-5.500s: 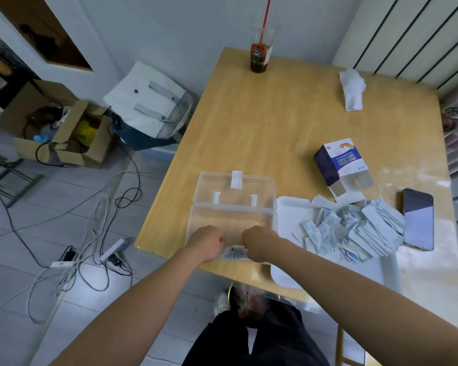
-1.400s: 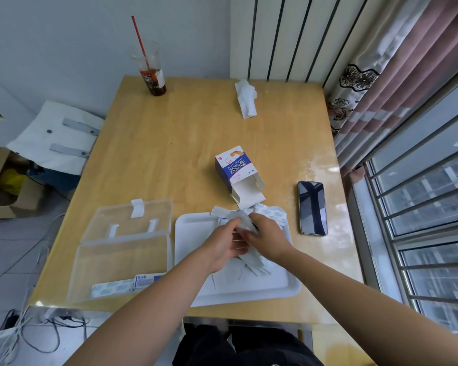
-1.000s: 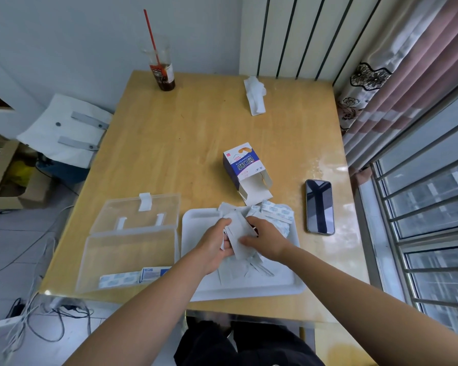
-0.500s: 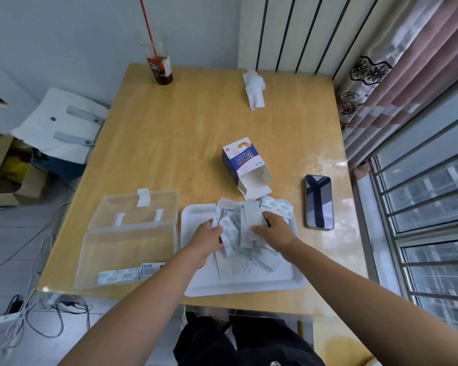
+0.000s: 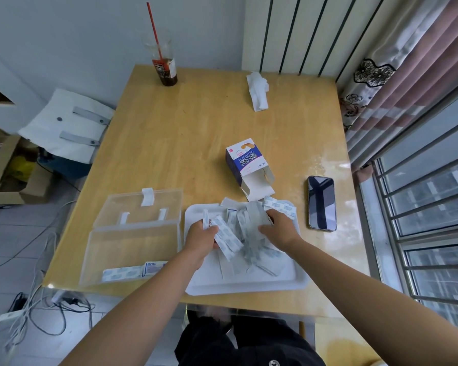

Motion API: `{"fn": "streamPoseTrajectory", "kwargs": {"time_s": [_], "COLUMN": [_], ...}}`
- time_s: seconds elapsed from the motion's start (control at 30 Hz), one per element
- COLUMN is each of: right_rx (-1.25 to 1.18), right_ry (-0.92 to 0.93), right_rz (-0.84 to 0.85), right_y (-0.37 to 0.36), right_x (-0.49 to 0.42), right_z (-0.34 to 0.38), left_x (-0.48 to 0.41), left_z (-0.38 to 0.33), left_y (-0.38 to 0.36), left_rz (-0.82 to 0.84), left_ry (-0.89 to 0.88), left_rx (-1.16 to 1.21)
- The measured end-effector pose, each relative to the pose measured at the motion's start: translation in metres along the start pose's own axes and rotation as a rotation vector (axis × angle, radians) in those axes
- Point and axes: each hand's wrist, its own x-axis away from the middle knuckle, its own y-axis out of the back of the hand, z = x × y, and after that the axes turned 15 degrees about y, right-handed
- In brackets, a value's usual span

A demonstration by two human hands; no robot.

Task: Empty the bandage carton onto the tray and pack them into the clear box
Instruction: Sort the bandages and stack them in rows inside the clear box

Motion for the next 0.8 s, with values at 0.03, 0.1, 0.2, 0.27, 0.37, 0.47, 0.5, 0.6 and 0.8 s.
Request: {"fn": "streamPoseTrajectory", "kwargs": {"time_s": [0.03,0.1,0.2,0.27,0.37,0.47,0.5,0.6,0.8], "right_rx": [0.090,0.315,0.399,0.205,-0.076,-0.087,-0.144,-0.424,-0.494], "right_ry": [0.037,0.119,0.232,0.295,0.183,0.158,0.142,0.070,0.128], "right_rz": [-0.016,-0.092,-0.258,-0.192,0.172,0.245,0.214,0.097,0.229], "right_y": [0.000,-0.001,-0.007,-0.014,-0.023,-0.028,-0.027,-0.026,-0.034], "right_x": [0.000,0.000,0.007,0.011,0.015,0.014,0.014,0.014,0.021], "right_z": [-0.002,-0.003,0.012,0.024,0.040,0.040,0.038,0.035,0.047], "left_x": [0.000,0.001,0.003,0.005,0.008,0.012,0.013,0.013,0.011], "left_z": [0.000,-0.001,-0.002,-0.001,-0.002,-0.004,-0.003,0.000,0.000], "left_y": [0.002,0.007,0.011,0.009,0.004,0.003,0.004,0.010,-0.007], "left_rz": [-0.012,-0.014,0.027,0.074,0.114,0.172,0.191,0.201,0.411], "left_ry": [-0.004,0.010,0.039,0.032,0.038,0.097,0.114,0.160,0.144], "left_rx": [0.001,0.026,0.072,0.074,0.129,0.263,0.303,0.359,0.272]}}
